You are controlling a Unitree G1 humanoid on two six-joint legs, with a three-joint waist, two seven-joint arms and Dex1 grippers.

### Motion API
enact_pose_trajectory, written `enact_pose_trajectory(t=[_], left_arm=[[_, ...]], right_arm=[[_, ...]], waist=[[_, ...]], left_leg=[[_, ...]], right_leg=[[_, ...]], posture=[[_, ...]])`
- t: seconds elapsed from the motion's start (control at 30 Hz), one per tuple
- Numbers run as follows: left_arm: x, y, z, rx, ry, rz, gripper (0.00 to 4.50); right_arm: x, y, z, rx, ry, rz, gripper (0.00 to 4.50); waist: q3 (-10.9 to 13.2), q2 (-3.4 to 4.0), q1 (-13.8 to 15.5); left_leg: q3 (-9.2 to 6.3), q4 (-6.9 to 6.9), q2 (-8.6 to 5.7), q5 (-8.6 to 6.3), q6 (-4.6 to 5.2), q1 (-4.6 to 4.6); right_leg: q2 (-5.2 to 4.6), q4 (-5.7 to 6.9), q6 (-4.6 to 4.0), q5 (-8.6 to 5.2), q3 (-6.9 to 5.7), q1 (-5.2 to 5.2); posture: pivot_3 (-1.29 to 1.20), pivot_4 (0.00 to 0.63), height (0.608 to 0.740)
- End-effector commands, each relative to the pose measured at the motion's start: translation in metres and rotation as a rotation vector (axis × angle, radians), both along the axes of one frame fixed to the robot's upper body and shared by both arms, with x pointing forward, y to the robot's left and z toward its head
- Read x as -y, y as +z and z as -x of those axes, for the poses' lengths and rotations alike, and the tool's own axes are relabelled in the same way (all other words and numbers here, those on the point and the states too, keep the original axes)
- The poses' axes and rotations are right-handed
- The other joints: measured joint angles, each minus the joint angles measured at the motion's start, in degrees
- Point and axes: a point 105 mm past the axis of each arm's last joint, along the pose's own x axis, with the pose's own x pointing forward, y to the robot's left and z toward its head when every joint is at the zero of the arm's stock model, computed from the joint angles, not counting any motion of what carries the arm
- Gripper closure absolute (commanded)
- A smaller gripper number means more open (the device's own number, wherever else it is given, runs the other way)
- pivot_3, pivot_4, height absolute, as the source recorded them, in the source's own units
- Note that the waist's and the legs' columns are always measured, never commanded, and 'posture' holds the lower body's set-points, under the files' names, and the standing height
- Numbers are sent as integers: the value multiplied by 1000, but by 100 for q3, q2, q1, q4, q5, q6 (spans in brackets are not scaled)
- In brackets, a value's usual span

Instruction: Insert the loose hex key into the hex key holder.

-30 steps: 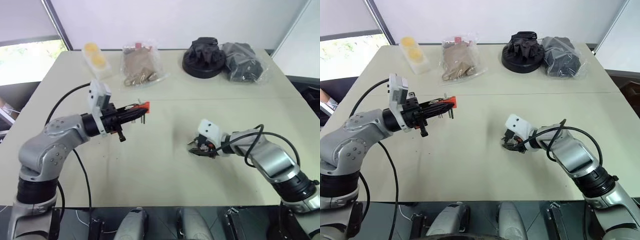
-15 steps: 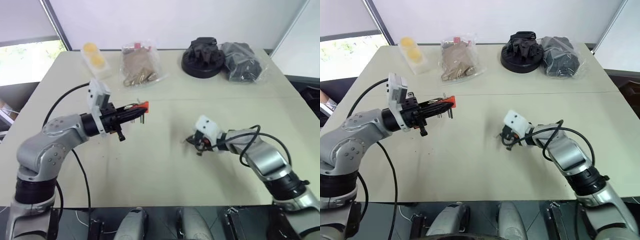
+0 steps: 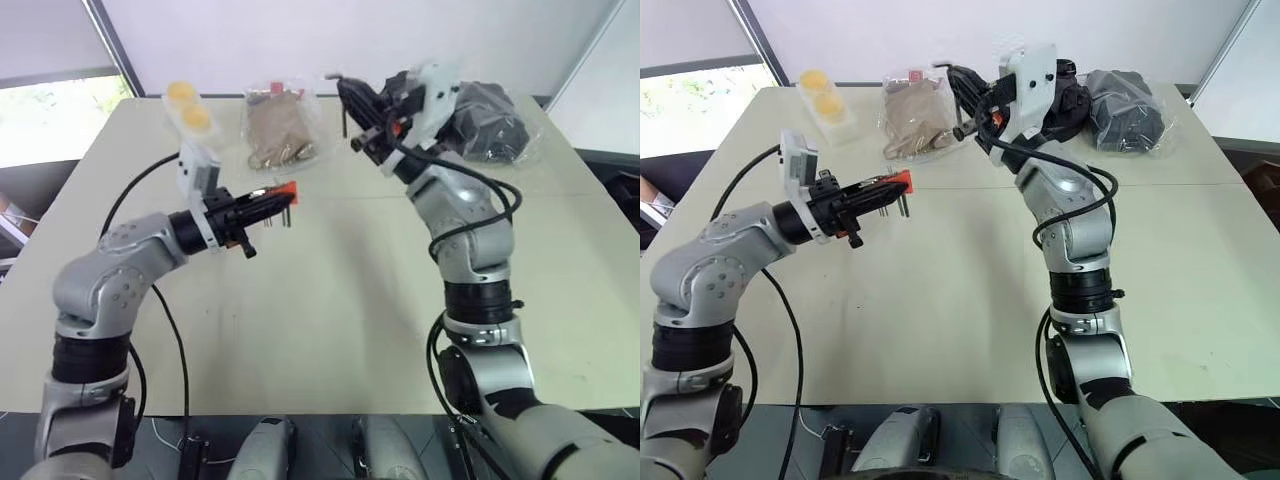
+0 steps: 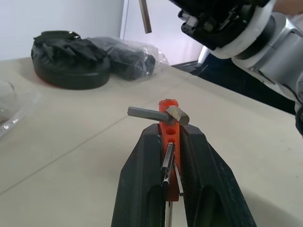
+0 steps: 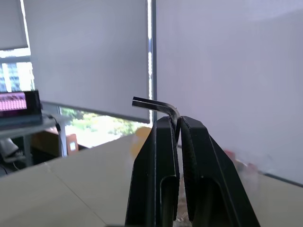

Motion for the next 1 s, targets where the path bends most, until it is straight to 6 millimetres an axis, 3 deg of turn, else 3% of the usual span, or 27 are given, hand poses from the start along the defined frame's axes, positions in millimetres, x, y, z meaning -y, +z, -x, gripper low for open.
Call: enact_pose_trajectory(t=[0.03, 0.37, 1.0], left_arm=[[1, 15, -1, 75, 0, 7, 4500], [-1, 24, -2, 106, 22, 22, 4500], [3, 25, 0, 114, 32, 38, 4500]], right_arm=[[-8, 15, 13, 82, 57, -70, 4422], [-30, 1, 25, 205, 38, 3, 4422], [-54, -2, 42, 247, 146, 37, 4422]], waist=[[0, 0, -9], [-1, 1, -161], [-1, 1, -149]], left_leg=[[0, 0, 0, 0, 0, 0], [2, -1, 0, 2, -4, 0], [0, 1, 1, 4, -7, 0]], right_leg=[[0, 2, 0, 0, 0, -1], [1, 30, 0, 0, 2, -18], [1, 38, 0, 0, 4, -21]], posture=[[0, 150, 740], [0, 150, 740], [0, 150, 740]])
